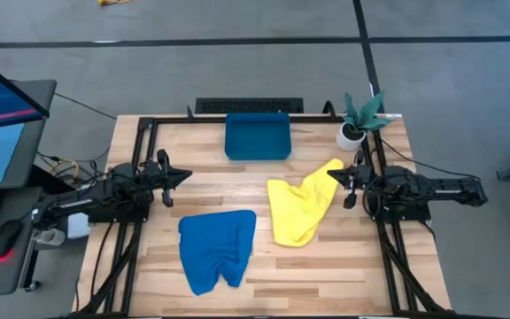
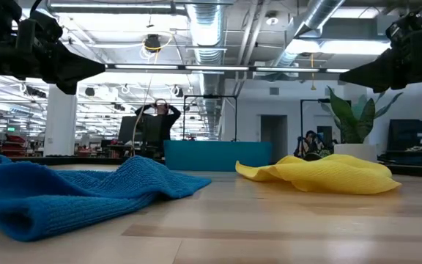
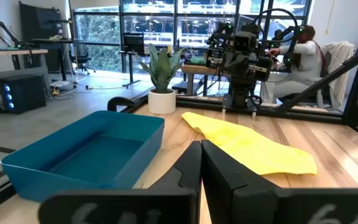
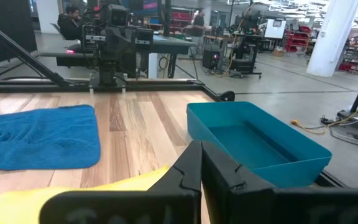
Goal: Roll microfiber towels into tight, uniform cylinder then place into a basket
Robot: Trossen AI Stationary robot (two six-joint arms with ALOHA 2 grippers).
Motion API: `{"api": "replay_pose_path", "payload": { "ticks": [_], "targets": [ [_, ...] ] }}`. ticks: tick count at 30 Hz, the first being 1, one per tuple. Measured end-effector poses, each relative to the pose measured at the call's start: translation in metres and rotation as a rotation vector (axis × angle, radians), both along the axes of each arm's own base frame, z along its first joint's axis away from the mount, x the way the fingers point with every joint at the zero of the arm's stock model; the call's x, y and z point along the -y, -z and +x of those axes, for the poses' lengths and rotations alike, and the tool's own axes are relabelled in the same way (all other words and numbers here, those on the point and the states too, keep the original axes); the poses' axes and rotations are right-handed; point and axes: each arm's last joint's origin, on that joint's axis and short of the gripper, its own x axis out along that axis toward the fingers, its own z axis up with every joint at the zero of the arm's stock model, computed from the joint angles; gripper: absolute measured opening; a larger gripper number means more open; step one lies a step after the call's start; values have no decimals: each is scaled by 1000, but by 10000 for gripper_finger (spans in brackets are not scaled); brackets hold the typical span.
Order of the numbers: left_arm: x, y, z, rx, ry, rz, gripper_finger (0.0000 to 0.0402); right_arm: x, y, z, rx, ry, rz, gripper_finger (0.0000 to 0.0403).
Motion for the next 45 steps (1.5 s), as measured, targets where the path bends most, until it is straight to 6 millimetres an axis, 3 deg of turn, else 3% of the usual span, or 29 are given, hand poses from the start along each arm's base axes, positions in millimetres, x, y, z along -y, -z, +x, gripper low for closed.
{"api": "replay_pose_path", "payload": {
  "ticks": [22, 33, 37, 45],
  "targets": [
    [0, 0, 0, 1, 0, 0, 0, 0, 0, 0, 0, 0, 0, 29],
    [0, 0, 0, 31, 20, -120, 2, 0, 0, 0, 0, 0, 0, 29],
    [2, -1, 0, 30, 68, -92, 26, 0, 0, 0, 1, -1, 0, 28],
    [1, -1, 0, 37, 46, -133, 127, 0, 0, 0, 0, 0, 0, 29]
  ]
}}
